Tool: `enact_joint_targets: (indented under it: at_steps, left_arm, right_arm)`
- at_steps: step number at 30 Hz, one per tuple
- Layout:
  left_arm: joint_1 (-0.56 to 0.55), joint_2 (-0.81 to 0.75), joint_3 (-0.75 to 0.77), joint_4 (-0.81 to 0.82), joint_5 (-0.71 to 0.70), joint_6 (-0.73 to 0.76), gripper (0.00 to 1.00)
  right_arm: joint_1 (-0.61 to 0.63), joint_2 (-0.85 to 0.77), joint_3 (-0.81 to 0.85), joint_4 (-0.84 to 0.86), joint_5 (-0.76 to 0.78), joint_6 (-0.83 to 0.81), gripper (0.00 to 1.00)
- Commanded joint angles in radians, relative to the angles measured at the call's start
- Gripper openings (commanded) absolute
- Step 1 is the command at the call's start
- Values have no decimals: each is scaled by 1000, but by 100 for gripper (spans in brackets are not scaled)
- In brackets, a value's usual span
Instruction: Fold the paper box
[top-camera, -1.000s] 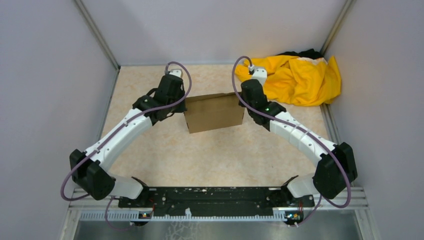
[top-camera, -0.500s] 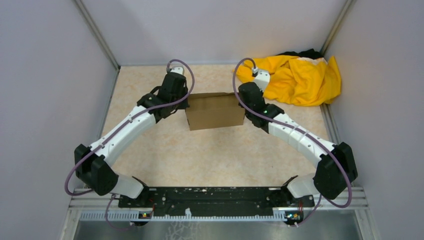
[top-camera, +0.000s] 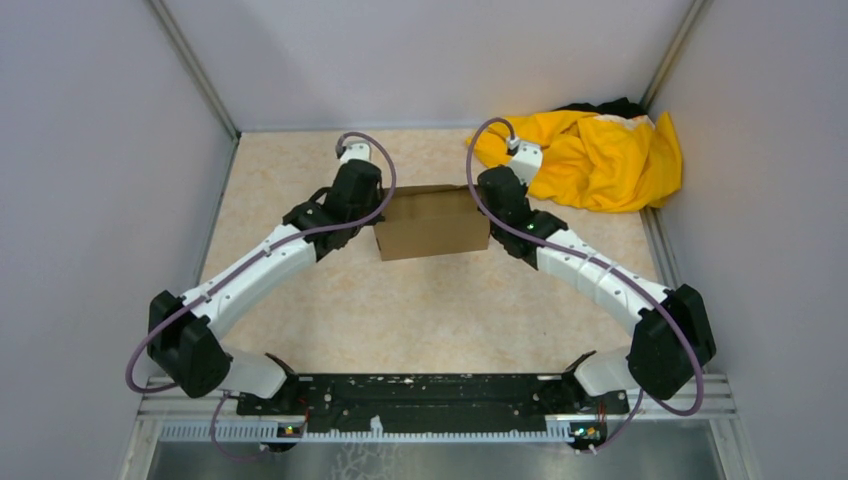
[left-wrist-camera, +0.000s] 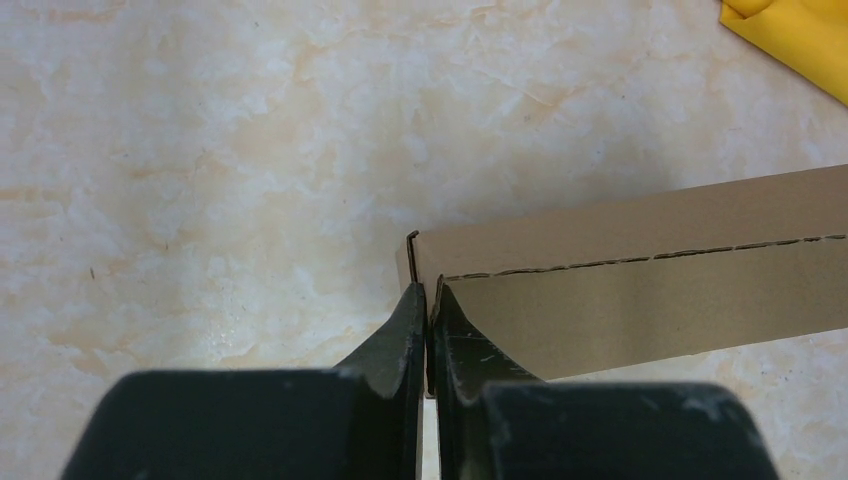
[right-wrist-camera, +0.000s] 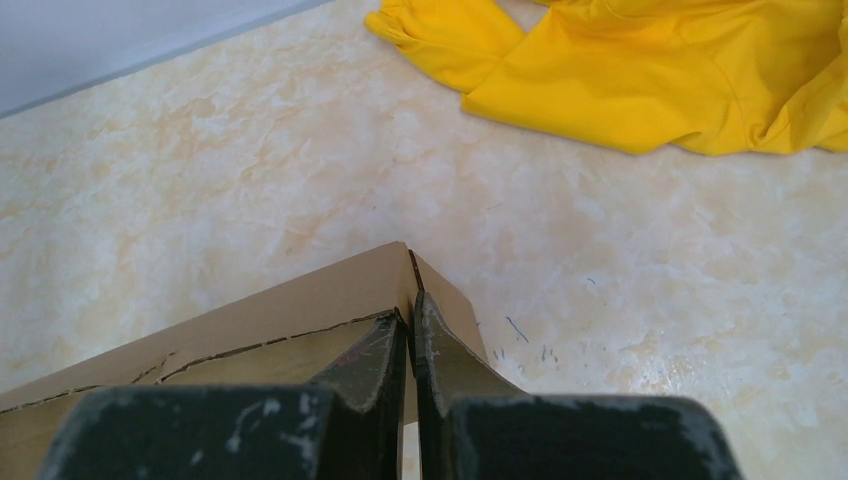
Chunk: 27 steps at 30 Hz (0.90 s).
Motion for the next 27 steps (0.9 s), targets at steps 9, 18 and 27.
enact_joint_targets:
  at_steps: [9,18,27]
  left_arm:
    - [-112,-40,-222,87,36,-85,7]
    - [-136,-17,-203,84,1,-118,11]
    - [-135,-59,-138,34,12,-63,40]
  right_arm:
    - [34,19,-102,-94,-85,49,0]
    - [52,34,-108,-89,-66,69,0]
    - [52,32,-100,-101,-63,65,0]
